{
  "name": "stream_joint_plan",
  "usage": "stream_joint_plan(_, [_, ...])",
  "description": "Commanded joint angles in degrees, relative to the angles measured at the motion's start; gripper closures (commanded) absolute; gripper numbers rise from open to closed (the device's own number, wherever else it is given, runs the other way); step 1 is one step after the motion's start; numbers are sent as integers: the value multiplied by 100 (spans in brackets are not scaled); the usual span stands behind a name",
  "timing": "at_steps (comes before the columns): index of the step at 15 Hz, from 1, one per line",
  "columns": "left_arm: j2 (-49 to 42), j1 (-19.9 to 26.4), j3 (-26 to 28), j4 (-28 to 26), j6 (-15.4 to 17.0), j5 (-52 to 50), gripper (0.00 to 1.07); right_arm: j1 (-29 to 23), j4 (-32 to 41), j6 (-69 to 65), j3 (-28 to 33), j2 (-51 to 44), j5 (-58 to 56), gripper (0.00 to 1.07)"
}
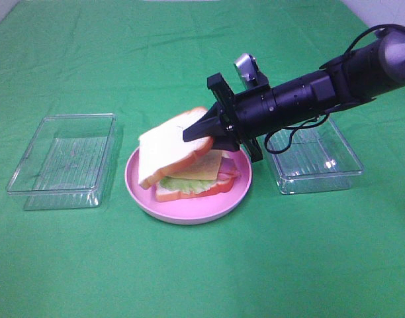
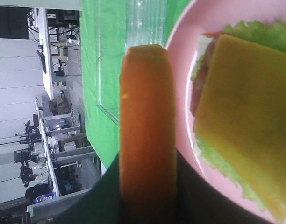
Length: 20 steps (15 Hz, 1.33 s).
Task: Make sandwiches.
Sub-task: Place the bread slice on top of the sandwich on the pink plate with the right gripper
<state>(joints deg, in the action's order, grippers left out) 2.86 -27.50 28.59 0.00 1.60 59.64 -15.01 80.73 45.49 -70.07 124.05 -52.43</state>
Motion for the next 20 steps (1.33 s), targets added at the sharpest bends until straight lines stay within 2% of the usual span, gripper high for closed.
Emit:
stream_joint_plan(1, [-17, 0, -6, -34, 6, -46, 33, -6, 115, 229, 86, 46, 63, 107])
stream_joint_plan(5, [-17, 0, -6, -34, 6, -46, 33, -6, 103, 229, 86, 46, 327, 107])
stream_joint_plan(6, [-17, 0, -6, -34, 6, -46, 33, -6, 57, 223, 86, 34, 424, 102])
stream_joint_plan(9, [-17, 0, -6, -34, 6, -46, 33, -6, -309, -52, 86, -29, 619, 65])
stream_joint_plan(10, [-17, 0, -6, -34, 6, -46, 33, -6, -355, -109, 86, -29, 619, 58])
stream_joint_plan(11, [-17, 0, -6, -34, 6, -46, 33, -6, -418, -126, 86, -29, 619, 46])
stream_joint_plan(13, [-17, 0, -6, -34, 6, -46, 33, -6, -590, -97, 80, -92, 625, 34])
stream_joint_plan(16, [-17, 0, -6, -34, 6, -46, 33, -6, -1272, -384, 80, -338, 808, 32])
stream_joint_plan(20, [-17, 0, -6, -34, 6, -46, 33, -6, -3134, -1369, 80, -957, 980, 31])
